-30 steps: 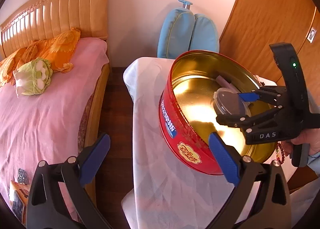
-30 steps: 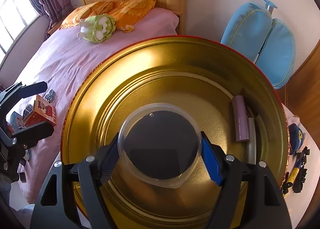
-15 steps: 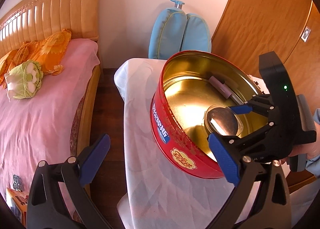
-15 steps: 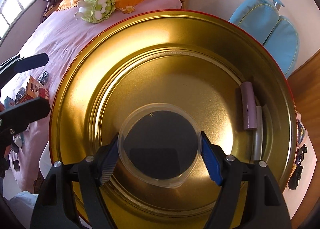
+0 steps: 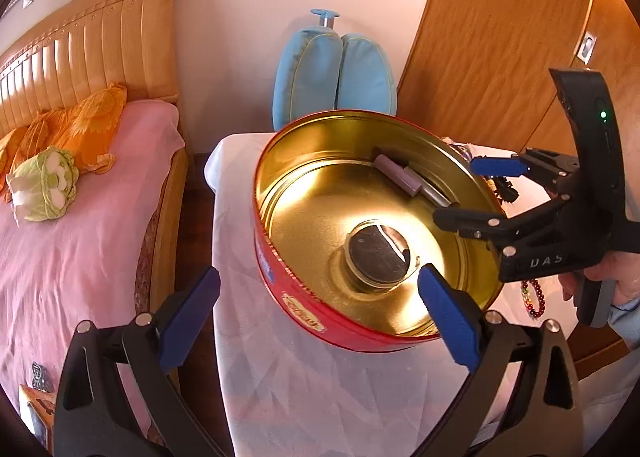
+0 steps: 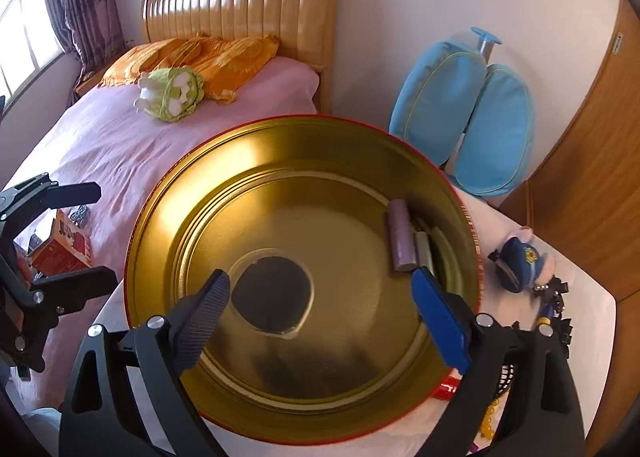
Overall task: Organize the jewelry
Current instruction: 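Withdraw the right gripper and move it to the dark red bead bracelet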
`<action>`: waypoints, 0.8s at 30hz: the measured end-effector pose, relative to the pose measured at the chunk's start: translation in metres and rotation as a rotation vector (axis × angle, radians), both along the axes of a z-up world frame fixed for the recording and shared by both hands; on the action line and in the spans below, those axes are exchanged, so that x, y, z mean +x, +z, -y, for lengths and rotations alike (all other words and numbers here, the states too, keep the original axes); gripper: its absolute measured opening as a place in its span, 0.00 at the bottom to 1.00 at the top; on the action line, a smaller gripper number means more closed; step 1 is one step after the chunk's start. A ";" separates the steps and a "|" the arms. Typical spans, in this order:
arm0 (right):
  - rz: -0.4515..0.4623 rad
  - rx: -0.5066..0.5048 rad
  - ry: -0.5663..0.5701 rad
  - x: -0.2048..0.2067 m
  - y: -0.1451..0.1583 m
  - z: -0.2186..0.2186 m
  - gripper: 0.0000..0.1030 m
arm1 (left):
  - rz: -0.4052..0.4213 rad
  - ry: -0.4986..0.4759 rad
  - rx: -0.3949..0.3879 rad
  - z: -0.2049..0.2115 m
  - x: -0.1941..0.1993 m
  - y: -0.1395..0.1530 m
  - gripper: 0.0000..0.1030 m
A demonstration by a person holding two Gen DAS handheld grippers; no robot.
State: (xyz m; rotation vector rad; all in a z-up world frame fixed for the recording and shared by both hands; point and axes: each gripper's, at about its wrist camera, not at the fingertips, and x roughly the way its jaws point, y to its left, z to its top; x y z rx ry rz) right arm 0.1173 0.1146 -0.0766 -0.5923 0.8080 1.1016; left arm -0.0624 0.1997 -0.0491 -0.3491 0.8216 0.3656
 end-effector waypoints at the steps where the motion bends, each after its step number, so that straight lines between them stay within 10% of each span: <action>1: 0.002 0.016 -0.011 0.003 0.004 0.009 0.90 | 0.001 -0.008 0.009 0.007 0.004 0.003 0.94; 24: -0.036 0.065 -0.228 0.133 -0.004 0.276 0.91 | 0.000 -0.260 0.015 0.244 0.165 0.016 0.93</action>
